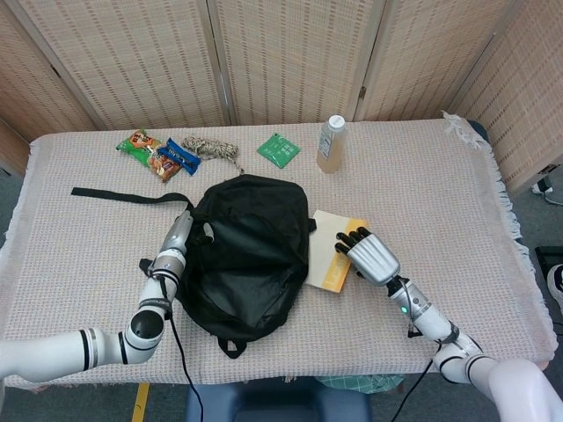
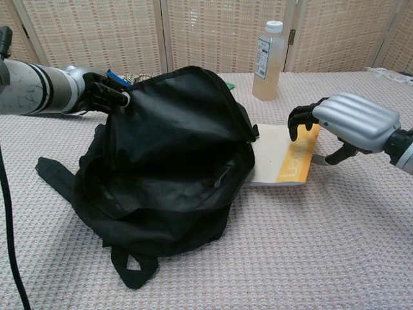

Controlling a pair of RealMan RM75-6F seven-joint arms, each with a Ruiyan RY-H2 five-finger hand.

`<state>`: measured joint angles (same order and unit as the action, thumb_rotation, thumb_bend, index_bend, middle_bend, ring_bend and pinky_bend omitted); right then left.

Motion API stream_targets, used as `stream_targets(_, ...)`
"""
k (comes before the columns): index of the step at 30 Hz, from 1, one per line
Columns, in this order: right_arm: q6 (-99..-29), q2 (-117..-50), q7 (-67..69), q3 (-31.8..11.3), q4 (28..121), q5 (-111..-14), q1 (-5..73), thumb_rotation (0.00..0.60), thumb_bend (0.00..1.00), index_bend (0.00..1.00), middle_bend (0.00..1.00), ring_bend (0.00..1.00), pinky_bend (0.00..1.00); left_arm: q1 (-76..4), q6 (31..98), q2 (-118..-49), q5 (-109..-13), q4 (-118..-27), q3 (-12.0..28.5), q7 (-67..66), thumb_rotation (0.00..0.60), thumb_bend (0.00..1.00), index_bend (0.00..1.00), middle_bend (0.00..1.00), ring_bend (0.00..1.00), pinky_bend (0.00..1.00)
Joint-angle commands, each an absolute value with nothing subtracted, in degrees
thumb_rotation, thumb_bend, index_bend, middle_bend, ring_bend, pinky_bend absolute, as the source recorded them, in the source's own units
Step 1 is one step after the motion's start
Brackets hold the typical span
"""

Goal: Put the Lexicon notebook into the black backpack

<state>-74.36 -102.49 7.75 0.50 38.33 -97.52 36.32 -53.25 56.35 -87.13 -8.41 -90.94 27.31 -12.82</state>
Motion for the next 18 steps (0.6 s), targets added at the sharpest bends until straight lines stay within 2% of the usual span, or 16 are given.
stream_targets(1,-74.6,-103.1,8.2,0.4,37.6,-97.3,36.4,0.600,0.34,0.47,0.35,0.42,0.39,-53.2,56.3,-87.1,-8.4,-91.1,27.3,-12.8,0.600,0.77,0.71,0.42,0.29,0.11)
stream_targets(14,-74.0,-106.3,7.7,0.7,34.5,-97.4,37.6,0.600,0.42,0.50,0.37,0.44,0.40,-53.3,55.8,-86.7,-7.2,-91.8,28.0,-12.3,0.600,0.77,0.71,0.42,0.29,0.11)
stream_targets(18,-74.3,-106.8,8.1,0.6,33.9,-97.2,37.8,0.600,0.43,0.55,0.38,0.44,0.40,-53.3,55.7,-86.3,-7.2,-92.2,27.9,-12.3,0.600,0.77,0.71,0.42,0.29,0.11)
